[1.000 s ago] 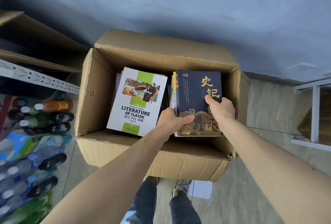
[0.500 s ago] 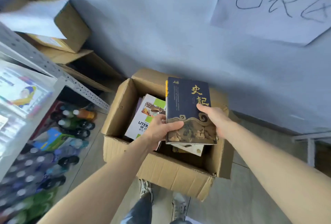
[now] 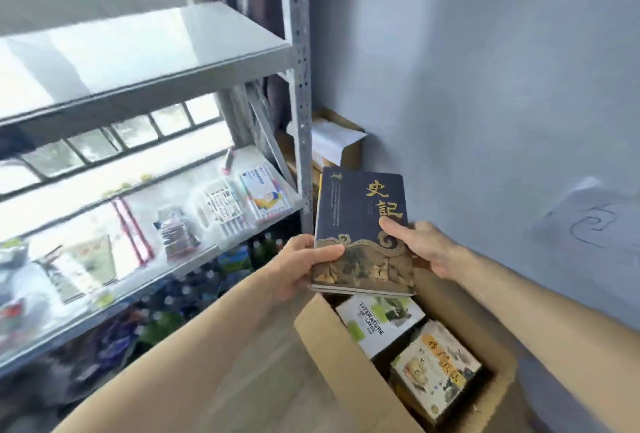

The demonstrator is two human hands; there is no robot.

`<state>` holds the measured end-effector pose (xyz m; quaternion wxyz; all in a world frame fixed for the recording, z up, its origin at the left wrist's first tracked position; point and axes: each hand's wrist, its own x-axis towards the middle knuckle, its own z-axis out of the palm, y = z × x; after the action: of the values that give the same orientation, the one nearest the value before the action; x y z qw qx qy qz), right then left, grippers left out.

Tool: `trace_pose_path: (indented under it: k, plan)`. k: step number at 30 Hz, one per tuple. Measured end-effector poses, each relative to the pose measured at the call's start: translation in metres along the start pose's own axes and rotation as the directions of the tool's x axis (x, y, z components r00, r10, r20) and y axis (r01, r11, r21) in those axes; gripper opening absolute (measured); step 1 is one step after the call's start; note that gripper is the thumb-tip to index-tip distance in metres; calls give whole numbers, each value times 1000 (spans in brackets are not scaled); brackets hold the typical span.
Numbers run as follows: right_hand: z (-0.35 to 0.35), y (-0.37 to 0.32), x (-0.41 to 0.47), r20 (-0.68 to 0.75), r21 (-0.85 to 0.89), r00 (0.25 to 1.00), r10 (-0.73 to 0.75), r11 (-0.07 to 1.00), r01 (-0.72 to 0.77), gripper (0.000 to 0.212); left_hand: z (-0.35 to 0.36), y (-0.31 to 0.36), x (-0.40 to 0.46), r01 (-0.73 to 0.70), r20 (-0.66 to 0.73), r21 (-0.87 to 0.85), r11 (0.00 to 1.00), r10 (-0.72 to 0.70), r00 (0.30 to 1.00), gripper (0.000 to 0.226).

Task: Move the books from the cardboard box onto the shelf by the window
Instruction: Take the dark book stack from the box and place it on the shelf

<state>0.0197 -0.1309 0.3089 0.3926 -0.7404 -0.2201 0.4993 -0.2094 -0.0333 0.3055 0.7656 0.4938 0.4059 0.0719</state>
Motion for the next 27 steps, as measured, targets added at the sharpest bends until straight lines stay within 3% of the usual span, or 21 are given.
trace_pose_path:
  k: [2,5,6,11,15,19,23,27]
  plan:
    - [44,-46,-16,77,-87,995,-59,994,65,102,-38,16,-36,-62,-27,-15,998,61,998,62]
    - [115,-108,-47,204,-122,969,-139,978,167,42,-94,33,-93,-149,-119,-22,989,146,982,63]
    - [141,-125,-56,246,-132,955,-168,970,204,34,-116,36,-113,-171,-166,-20,985,165,972,63]
    - [280,-192,-97,432,-140,861,-269,923,359,20,-230,45,-227,-262,-375,0,965,243,895,79]
    - [406,-236,-134,535,-86,779,-328,896,437,20,-323,49,-331,-304,-453,59,951,297,841,57]
    - [528,-280,-172,633,-72,679,-372,845,530,23,-408,50,-425,-316,-626,113,942,315,713,42]
    - [631,-315,-198,719,-36,552,-422,771,636,25,-483,50,-493,-292,-742,168,942,315,591,47]
    - [726,-341,-209,764,34,441,-470,712,701,20,-550,49,-541,-376,-777,188,907,371,508,56]
